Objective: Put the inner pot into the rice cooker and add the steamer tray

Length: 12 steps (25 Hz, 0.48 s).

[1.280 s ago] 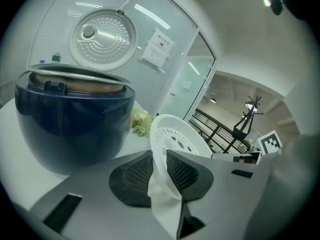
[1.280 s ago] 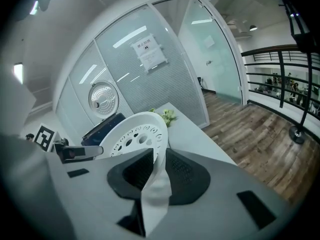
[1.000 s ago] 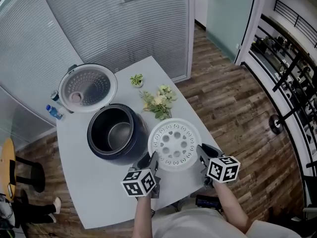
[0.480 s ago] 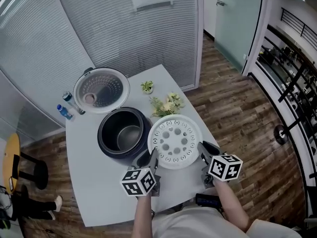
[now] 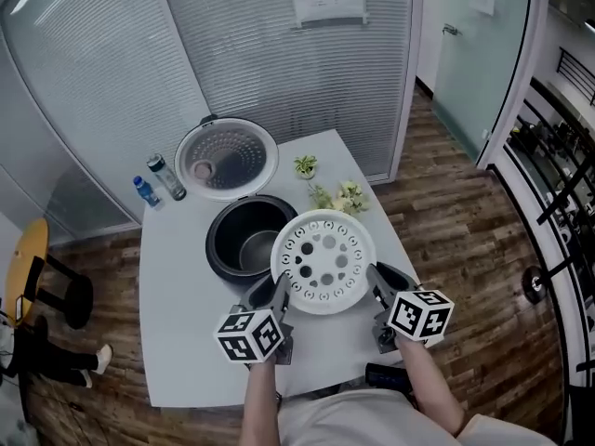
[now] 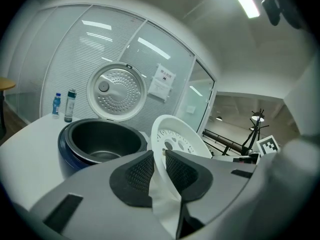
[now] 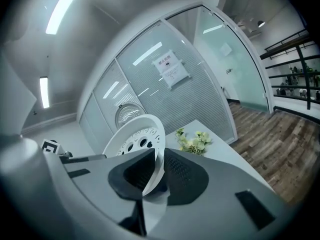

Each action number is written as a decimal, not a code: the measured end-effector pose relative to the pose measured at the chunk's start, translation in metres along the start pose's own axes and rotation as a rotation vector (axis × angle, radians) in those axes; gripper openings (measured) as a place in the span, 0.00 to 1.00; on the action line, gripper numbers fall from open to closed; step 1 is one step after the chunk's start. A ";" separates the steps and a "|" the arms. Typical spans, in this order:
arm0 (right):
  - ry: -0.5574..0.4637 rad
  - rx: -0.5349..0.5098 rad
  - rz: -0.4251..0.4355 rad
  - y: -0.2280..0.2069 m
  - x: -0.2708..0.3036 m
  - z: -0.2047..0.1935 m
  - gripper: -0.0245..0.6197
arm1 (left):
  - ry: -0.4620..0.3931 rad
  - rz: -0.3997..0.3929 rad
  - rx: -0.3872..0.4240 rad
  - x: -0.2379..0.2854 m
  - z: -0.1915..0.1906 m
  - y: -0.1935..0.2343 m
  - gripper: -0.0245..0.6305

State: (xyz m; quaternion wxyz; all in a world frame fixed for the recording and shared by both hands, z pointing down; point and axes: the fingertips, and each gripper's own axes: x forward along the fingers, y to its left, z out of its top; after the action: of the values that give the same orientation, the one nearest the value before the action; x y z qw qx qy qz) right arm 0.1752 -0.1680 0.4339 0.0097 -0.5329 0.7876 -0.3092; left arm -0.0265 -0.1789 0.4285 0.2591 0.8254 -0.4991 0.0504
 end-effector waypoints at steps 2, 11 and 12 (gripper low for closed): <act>0.003 0.013 0.019 0.006 0.004 0.000 0.14 | -0.013 0.013 -0.002 -0.006 0.003 0.004 0.15; 0.026 0.051 0.113 0.049 0.028 -0.001 0.13 | -0.057 0.083 -0.035 -0.041 0.016 0.037 0.16; 0.031 0.056 0.121 0.054 0.031 -0.002 0.13 | -0.058 0.090 -0.041 -0.044 0.017 0.042 0.15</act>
State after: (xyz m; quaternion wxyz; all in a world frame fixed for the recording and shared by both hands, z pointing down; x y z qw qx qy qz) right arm 0.1159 -0.1801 0.4186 0.0311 -0.4791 0.8093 -0.3383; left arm -0.0873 -0.1672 0.4148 0.2589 0.7977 -0.5439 0.0279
